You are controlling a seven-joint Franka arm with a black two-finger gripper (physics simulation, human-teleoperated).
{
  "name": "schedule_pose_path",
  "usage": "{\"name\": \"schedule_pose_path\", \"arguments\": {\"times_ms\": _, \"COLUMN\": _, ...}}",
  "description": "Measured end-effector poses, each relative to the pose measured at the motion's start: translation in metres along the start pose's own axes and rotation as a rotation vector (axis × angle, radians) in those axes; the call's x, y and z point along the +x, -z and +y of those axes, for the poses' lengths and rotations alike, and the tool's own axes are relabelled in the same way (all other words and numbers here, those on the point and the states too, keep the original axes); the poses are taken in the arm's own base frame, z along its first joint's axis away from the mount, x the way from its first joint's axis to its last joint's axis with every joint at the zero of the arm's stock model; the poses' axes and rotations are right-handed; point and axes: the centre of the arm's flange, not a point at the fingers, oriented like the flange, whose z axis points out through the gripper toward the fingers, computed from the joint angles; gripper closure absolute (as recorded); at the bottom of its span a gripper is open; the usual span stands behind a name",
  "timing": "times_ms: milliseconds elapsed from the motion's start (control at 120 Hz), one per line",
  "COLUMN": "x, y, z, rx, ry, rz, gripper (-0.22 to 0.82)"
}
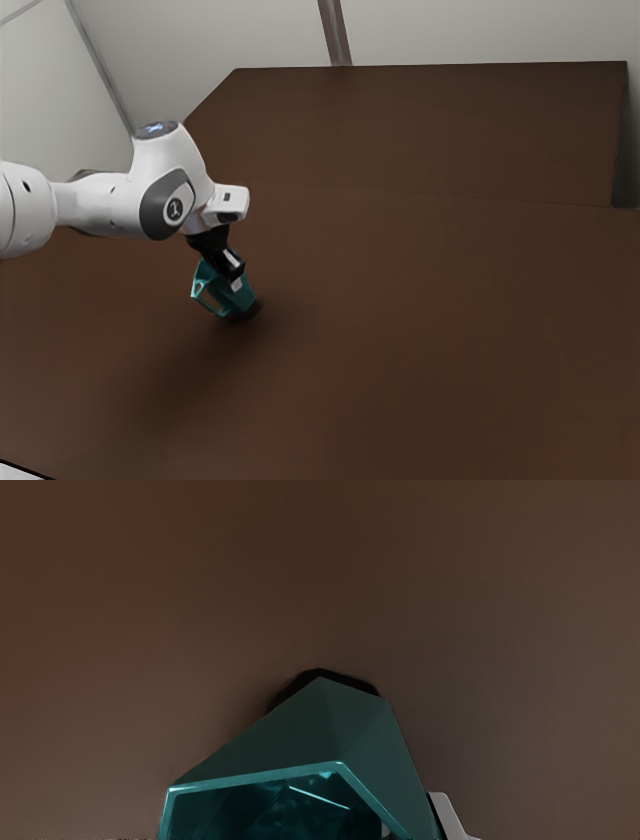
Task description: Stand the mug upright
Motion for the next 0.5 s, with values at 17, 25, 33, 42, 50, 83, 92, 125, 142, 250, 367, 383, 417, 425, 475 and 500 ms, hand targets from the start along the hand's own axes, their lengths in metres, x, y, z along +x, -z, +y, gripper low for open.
{"name": "schedule_pose_path", "arguments": {"times_ms": 17, "x": 0.0, "y": -0.001, "z": 0.0, "rx": 0.0, "ry": 0.007, "rz": -0.001, "gripper": 0.78}}
{"name": "schedule_pose_path", "arguments": {"times_ms": 25, "x": 0.0, "y": -0.001, "z": 0.0, "rx": 0.0, "ry": 0.011, "rz": -0.001, "gripper": 0.78}}
{"name": "schedule_pose_path", "arguments": {"times_ms": 33, "x": -0.001, "y": -0.002, "z": 0.001, "rx": -0.001, "ry": 0.015, "rz": -0.001, "gripper": 0.78}}
{"name": "schedule_pose_path", "arguments": {"times_ms": 42, "x": -0.001, "y": -0.002, "z": 0.001, "rx": -0.002, "ry": 0.018, "rz": -0.002, "gripper": 0.78}}
{"name": "schedule_pose_path", "arguments": {"times_ms": 50, "x": -0.001, "y": -0.003, "z": 0.001, "rx": -0.002, "ry": 0.022, "rz": -0.002, "gripper": 0.78}}
{"name": "schedule_pose_path", "arguments": {"times_ms": 83, "x": -0.001, "y": -0.005, "z": 0.001, "rx": -0.005, "ry": 0.035, "rz": -0.004, "gripper": 0.78}}
{"name": "schedule_pose_path", "arguments": {"times_ms": 92, "x": -0.001, "y": -0.006, "z": 0.001, "rx": -0.005, "ry": 0.038, "rz": -0.004, "gripper": 0.78}}
{"name": "schedule_pose_path", "arguments": {"times_ms": 125, "x": 0.0, "y": -0.007, "z": 0.001, "rx": -0.007, "ry": 0.051, "rz": -0.005, "gripper": 0.78}}
{"name": "schedule_pose_path", "arguments": {"times_ms": 142, "x": 0.0, "y": -0.008, "z": 0.002, "rx": -0.008, "ry": 0.057, "rz": -0.006, "gripper": 0.78}}
{"name": "schedule_pose_path", "arguments": {"times_ms": 250, "x": 0.0, "y": -0.016, "z": 0.001, "rx": -0.019, "ry": 0.096, "rz": -0.014, "gripper": 0.78}}
{"name": "schedule_pose_path", "arguments": {"times_ms": 367, "x": -0.002, "y": -0.022, "z": -0.002, "rx": -0.025, "ry": 0.136, "rz": -0.016, "gripper": 0.78}}
{"name": "schedule_pose_path", "arguments": {"times_ms": 383, "x": -0.002, "y": -0.023, "z": -0.002, "rx": -0.025, "ry": 0.141, "rz": -0.016, "gripper": 0.77}}
{"name": "schedule_pose_path", "arguments": {"times_ms": 417, "x": -0.003, "y": -0.023, "z": -0.003, "rx": -0.026, "ry": 0.151, "rz": -0.015, "gripper": 0.74}}
{"name": "schedule_pose_path", "arguments": {"times_ms": 425, "x": -0.003, "y": -0.023, "z": -0.003, "rx": -0.026, "ry": 0.153, "rz": -0.015, "gripper": 0.73}}
{"name": "schedule_pose_path", "arguments": {"times_ms": 475, "x": -0.003, "y": -0.023, "z": -0.004, "rx": -0.028, "ry": 0.165, "rz": -0.013, "gripper": 0.63}}
{"name": "schedule_pose_path", "arguments": {"times_ms": 500, "x": -0.004, "y": -0.023, "z": -0.004, "rx": -0.029, "ry": 0.17, "rz": -0.012, "gripper": 0.57}}
